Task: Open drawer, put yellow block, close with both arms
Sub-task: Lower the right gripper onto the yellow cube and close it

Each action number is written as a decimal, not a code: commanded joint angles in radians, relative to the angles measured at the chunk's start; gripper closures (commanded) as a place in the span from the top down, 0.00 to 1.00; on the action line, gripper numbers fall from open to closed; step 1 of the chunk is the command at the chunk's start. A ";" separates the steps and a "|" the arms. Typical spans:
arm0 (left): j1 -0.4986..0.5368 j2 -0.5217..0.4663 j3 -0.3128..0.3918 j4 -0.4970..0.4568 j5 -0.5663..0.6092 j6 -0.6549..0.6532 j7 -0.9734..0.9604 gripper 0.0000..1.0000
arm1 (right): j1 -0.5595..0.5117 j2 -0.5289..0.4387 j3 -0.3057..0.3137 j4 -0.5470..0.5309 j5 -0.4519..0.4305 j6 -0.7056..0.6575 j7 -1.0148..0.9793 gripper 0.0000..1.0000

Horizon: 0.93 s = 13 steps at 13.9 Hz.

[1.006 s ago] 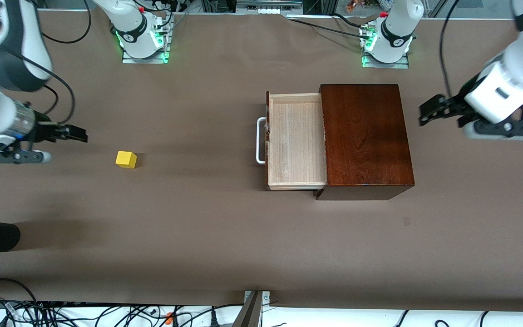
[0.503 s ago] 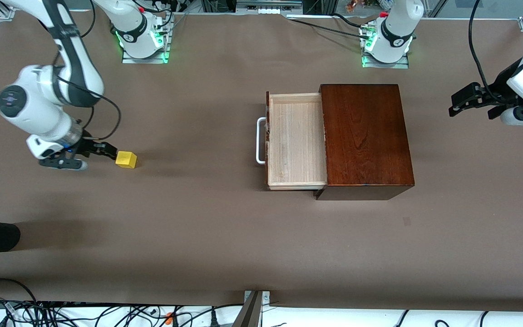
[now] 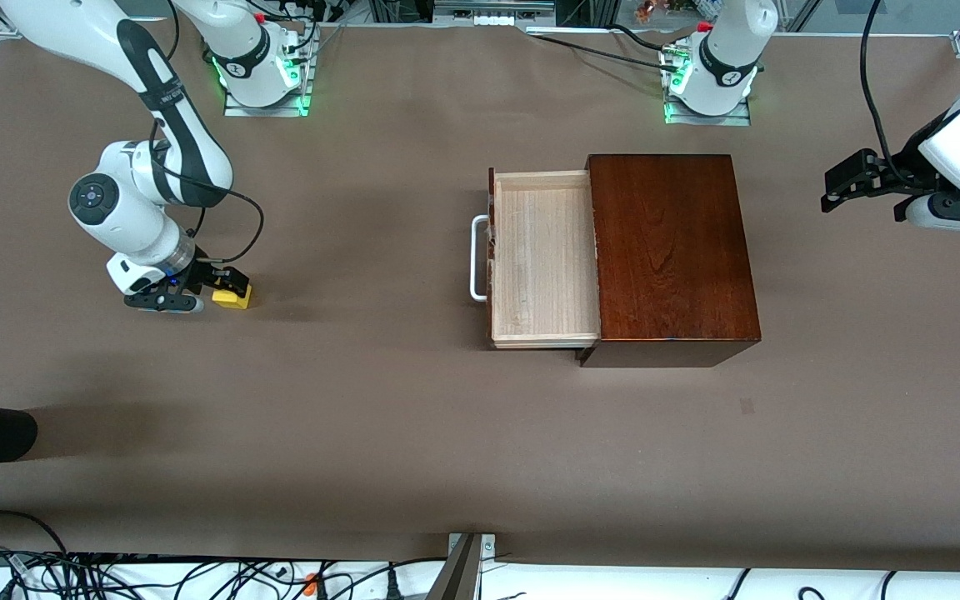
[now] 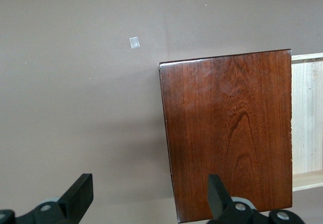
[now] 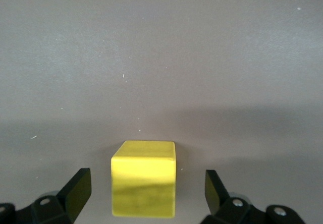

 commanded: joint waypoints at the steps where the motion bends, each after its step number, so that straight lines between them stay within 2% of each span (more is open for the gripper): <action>1: 0.004 -0.011 0.001 -0.006 0.021 0.009 0.032 1.00 | -0.001 0.035 0.005 -0.017 0.003 0.069 -0.019 1.00; 3: 0.002 -0.003 -0.001 -0.006 0.023 0.008 0.030 1.00 | -0.001 0.041 0.005 -0.017 0.003 0.069 -0.019 1.00; 4: 0.002 -0.003 -0.001 -0.005 0.024 0.008 0.030 1.00 | -0.001 0.049 0.005 -0.016 0.000 0.070 -0.022 0.91; 7: -0.005 -0.003 -0.004 -0.005 0.067 0.008 0.027 1.00 | -0.001 0.050 0.005 -0.016 0.000 0.069 -0.061 0.37; 9: -0.005 -0.003 -0.007 -0.003 0.067 0.008 0.026 1.00 | -0.001 0.043 0.005 -0.013 0.000 0.063 -0.081 0.19; 10: -0.005 -0.003 -0.007 -0.003 0.067 0.008 0.024 1.00 | -0.001 0.036 0.005 -0.006 0.000 0.058 -0.086 0.12; 13: -0.005 -0.003 -0.007 -0.003 0.064 0.008 0.023 1.00 | -0.001 0.000 0.034 0.044 0.000 -0.026 -0.086 0.12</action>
